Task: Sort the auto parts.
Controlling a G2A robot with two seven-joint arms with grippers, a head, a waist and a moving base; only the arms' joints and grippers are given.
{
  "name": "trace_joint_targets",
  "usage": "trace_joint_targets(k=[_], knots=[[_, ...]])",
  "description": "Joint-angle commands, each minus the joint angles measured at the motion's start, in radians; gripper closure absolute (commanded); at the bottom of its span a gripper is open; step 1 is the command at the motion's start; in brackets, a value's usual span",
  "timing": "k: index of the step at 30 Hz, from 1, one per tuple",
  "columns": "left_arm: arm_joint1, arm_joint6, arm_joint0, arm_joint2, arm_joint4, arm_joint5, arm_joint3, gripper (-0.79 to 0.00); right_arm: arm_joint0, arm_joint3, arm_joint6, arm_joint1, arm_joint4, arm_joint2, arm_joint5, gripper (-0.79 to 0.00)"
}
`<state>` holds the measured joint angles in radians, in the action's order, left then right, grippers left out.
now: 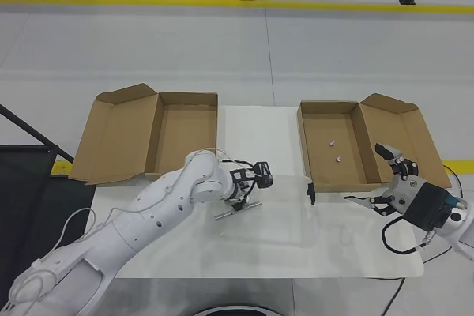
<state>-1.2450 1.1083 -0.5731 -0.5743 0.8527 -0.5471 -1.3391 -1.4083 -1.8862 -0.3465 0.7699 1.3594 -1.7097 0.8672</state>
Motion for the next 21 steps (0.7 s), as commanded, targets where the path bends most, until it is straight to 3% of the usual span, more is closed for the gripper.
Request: trace_joint_targets(k=[1, 15, 21], knots=[[0.000, 0.013, -0.002, -0.002, -0.014, -0.008, -0.010, -0.388, 0.000, 0.000, 0.000, 0.000, 0.000, 0.000, 0.000, -0.785], [0.022, 0.013, -0.043, -0.058, 0.056, 0.047, -0.113, -0.416, 0.000, 0.000, 0.000, 0.000, 0.000, 0.000, 0.000, -0.785], [0.026, 0.007, -0.064, -0.067, 0.055, 0.038, -0.105, -0.434, 0.000, 0.000, 0.000, 0.000, 0.000, 0.000, 0.000, -0.785]])
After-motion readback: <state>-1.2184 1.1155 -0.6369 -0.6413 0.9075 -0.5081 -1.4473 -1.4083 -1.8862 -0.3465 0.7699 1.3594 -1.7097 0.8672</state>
